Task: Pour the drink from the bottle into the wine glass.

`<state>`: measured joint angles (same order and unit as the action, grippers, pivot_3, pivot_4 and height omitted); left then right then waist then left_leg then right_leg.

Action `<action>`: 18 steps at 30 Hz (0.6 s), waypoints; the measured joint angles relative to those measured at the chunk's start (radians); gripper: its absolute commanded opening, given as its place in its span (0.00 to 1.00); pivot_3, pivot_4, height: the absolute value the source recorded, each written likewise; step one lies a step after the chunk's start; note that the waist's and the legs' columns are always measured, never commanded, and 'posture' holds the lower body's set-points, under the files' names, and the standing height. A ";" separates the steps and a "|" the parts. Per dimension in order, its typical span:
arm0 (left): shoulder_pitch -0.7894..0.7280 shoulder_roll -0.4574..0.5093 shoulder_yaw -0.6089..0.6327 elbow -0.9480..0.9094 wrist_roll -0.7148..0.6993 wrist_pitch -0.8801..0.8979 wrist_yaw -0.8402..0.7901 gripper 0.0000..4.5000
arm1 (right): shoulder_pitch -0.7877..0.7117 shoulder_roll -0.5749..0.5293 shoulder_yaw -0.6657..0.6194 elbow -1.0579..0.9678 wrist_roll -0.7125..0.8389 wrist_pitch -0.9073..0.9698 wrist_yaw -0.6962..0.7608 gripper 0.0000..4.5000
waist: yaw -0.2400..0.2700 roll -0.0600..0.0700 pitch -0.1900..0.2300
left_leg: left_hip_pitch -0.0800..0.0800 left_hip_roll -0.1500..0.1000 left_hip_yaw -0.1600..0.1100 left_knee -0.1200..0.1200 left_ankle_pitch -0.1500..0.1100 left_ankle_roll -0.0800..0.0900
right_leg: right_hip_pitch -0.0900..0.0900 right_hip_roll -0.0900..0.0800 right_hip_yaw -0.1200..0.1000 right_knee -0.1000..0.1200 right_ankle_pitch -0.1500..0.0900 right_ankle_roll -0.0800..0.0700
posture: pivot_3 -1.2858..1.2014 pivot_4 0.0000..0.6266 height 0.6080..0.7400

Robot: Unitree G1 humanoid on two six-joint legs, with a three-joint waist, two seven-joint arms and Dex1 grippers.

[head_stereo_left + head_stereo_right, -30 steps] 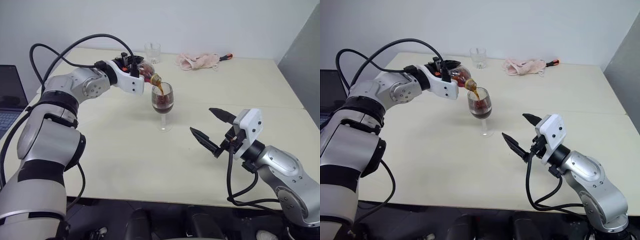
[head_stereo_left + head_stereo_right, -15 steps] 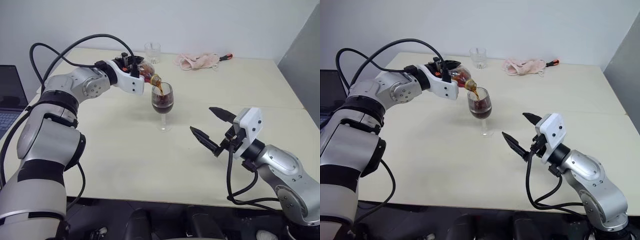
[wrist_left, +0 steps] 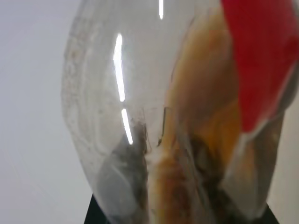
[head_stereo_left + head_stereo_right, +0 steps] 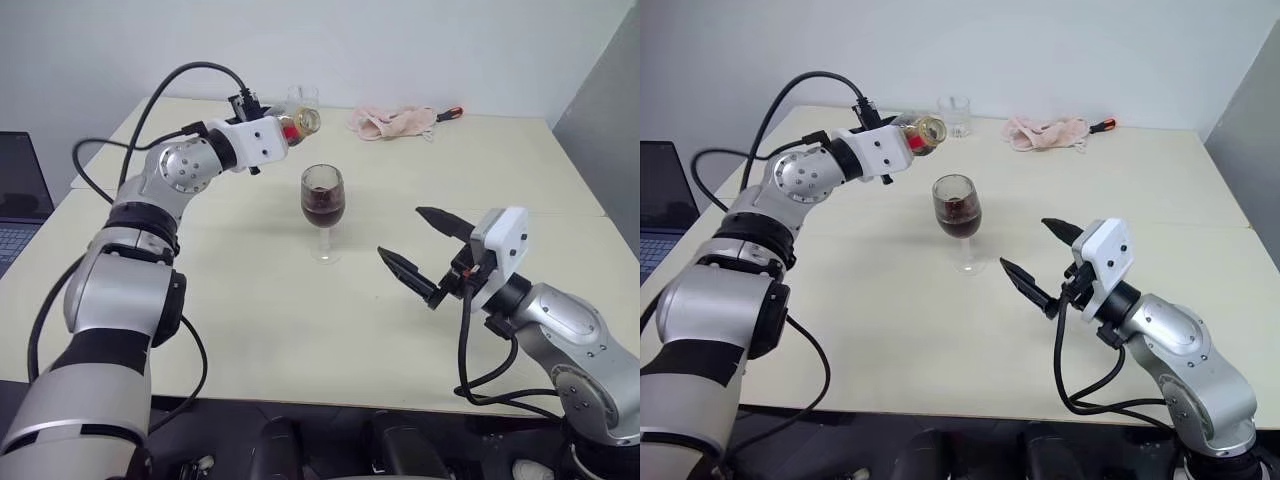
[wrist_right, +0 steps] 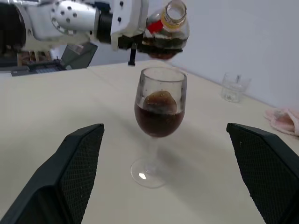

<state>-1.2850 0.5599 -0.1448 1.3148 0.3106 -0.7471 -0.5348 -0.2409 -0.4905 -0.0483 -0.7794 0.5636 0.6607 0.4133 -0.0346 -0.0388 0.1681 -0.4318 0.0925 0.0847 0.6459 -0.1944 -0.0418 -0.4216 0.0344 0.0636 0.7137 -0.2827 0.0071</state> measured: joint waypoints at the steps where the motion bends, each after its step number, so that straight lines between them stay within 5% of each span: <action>1: 0.013 -0.016 0.061 -0.002 -0.073 0.059 -0.069 0.23 | -0.027 0.000 -0.003 0.000 0.009 0.018 -0.008 1.00 | 0.000 0.000 0.000 | 0.000 0.000 0.000 0.000 0.000 0.000 | 0.000 0.000 0.000 0.000 0.000 0.000 | 0.52 0.24 1.00; 8: 0.199 -0.073 0.352 -0.024 -0.410 0.427 -0.259 0.23 | -0.252 -0.013 -0.007 0.026 0.116 0.252 -0.088 1.00 | -0.007 0.000 0.000 | 0.000 0.002 -0.002 0.001 0.000 0.000 | 0.000 0.000 -0.001 0.002 0.000 -0.001 | 0.52 0.24 1.00; 18: 0.385 -0.126 0.405 -0.184 -0.472 0.521 -0.142 0.23 | -0.536 -0.013 -0.006 0.097 0.304 0.552 -0.130 1.00 | 0.003 -0.001 -0.001 | -0.001 0.002 -0.001 0.001 0.000 0.000 | 0.000 0.000 -0.001 0.001 0.000 -0.002 | 0.52 0.24 1.00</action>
<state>-0.8995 0.4343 0.2598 1.1312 -0.1613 -0.2261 -0.6770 -0.7772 -0.5038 -0.0542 -0.6828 0.8679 1.2125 0.2835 -0.0319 -0.0396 0.1672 -0.4326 0.0940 0.0840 0.6466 -0.1945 -0.0415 -0.4220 0.0341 0.0626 0.7147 -0.2825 0.0055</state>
